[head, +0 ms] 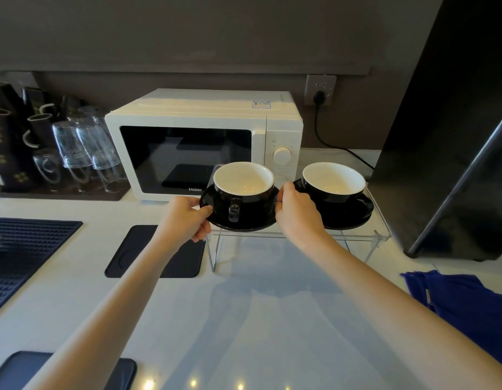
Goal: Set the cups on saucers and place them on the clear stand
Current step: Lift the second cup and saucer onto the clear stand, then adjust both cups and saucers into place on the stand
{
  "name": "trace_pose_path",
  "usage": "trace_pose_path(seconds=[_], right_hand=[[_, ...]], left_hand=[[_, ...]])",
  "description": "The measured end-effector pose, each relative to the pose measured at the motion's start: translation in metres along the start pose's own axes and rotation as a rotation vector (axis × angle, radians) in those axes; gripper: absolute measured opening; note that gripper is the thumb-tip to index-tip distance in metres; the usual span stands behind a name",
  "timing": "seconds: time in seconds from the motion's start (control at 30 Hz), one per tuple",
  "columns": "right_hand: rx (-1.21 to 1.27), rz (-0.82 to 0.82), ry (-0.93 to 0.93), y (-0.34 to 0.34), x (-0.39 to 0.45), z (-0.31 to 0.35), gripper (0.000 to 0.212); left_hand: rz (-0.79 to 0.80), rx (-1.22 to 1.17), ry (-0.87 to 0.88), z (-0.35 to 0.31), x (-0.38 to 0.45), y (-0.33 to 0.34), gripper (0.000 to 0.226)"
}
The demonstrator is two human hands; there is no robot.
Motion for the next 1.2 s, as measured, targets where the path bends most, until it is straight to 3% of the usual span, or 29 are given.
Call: trace_pose_path(seconds=[0.13,0.27,0.4,0.5,0.6,0.7,0.77,0.87,1.03,1.2], right_hand=[[-0.007,0.031,0.004,0.000,0.002,-0.001,0.016],[0.227,0.214,0.054,-0.008,0.001,-0.013,0.015],[0.266,0.214,-0.072,-0.038,-0.017,-0.029,0.015],[0.177,0.094,-0.127,-0.054,-0.030,-0.058,0.011],[0.120,-0.089,-0.141,-0.061,-0.041,-0.088,0.009],[0.096,-0.279,-0.090,-0.059,-0.048,-0.112,0.016],[0.105,-0.353,-0.012,-0.055,-0.047,-0.125,0.025],[0.061,-0.361,0.082,-0.047,-0.041,-0.134,0.041],[0.003,-0.400,0.171,-0.046,-0.040,-0.126,0.059],[-0.014,-0.406,0.245,-0.045,-0.039,-0.123,0.068]], left_hand=[[0.022,0.070,0.025,0.000,0.003,0.000,0.035],[0.000,0.100,0.055,0.000,-0.001,-0.001,0.040],[-0.190,0.246,0.207,-0.008,-0.022,-0.010,0.035],[-0.369,0.334,0.311,-0.004,-0.046,-0.010,0.030],[-0.338,0.207,0.272,0.021,-0.058,0.009,0.034],[-0.172,-0.115,0.140,0.047,-0.062,0.038,0.048],[-0.181,-0.327,0.048,0.055,-0.061,0.048,0.048],[-0.284,-0.508,-0.023,0.053,-0.054,0.050,0.045],[-0.400,-0.576,0.028,0.037,-0.047,0.047,0.028],[-0.442,-0.632,0.035,0.037,-0.045,0.046,0.028]])
Point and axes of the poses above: each hand's wrist, its own x-axis towards the middle knuckle, its own y-axis out of the palm, z = x × y, the point moved 6 cm from there along x, towards the middle knuckle, and after that the axes turned 13 degrees about y, right-handed, at the moved point
